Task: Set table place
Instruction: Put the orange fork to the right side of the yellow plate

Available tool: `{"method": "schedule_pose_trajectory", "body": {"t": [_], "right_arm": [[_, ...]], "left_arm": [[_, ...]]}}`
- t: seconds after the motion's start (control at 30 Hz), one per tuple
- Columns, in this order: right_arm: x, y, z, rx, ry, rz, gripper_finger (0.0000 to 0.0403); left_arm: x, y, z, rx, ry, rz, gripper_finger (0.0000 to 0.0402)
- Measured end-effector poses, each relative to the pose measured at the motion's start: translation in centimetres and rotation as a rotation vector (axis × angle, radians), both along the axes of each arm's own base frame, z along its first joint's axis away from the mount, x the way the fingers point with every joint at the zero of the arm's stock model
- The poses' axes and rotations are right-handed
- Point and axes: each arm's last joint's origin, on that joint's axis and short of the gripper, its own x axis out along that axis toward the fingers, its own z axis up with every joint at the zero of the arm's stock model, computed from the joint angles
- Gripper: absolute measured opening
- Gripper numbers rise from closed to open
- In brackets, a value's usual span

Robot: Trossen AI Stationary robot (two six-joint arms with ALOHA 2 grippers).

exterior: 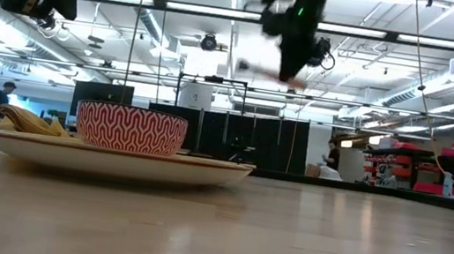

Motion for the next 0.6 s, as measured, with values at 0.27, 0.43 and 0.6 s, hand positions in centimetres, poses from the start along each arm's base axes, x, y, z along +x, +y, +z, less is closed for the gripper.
{"method": "schedule_pose_trajectory", "body": {"t": [0.27,0.43,0.6], "right_arm": [[-4.7,8.4,6.8,0.059,-0.228,-0.177,0.0043],[-6.4,14.9,8.7,0.145,-0.388,-0.307,0.0043],[-6.9,21.6,8.1,0.189,-0.474,-0.462,0.0043]], "left_arm": [[0.0,0.0,0.0,0.0,0.0,0.001,0.0009],[0.0,0.0,0.0,0.0,0.0,0.0,0.0009],[0.0,0.0,0.0,0.0,0.0,0.0,0.0009]]}}
